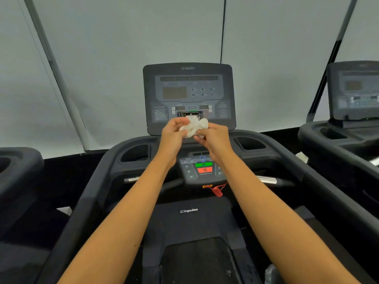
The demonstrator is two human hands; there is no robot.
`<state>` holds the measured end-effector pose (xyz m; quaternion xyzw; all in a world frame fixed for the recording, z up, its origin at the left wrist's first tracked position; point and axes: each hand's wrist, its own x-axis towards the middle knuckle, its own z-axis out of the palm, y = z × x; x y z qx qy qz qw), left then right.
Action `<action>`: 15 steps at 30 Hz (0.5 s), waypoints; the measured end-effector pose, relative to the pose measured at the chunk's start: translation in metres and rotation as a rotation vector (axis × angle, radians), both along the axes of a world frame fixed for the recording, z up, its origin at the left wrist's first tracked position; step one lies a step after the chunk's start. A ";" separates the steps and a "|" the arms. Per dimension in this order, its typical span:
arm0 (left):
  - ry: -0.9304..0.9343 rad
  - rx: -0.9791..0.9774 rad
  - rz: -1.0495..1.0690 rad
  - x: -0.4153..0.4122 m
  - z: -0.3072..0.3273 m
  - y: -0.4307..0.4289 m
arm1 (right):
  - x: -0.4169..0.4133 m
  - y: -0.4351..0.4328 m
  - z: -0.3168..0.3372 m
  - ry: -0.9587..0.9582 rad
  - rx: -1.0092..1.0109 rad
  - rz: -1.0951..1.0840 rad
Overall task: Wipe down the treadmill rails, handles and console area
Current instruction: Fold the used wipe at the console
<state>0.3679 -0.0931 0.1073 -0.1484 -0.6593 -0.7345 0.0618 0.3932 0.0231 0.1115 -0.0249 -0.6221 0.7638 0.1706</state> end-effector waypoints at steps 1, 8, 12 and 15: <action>0.048 -0.115 0.062 0.000 -0.006 -0.001 | -0.005 -0.002 -0.002 0.017 0.070 -0.118; -0.120 -0.011 -0.087 -0.007 -0.036 -0.010 | -0.015 -0.023 -0.036 0.049 0.447 -0.180; -0.140 -0.005 0.009 -0.013 -0.060 -0.008 | -0.014 -0.026 -0.068 -0.004 0.267 -0.238; -0.172 -0.006 -0.001 -0.011 -0.085 -0.001 | 0.000 -0.024 -0.094 -0.008 0.107 -0.172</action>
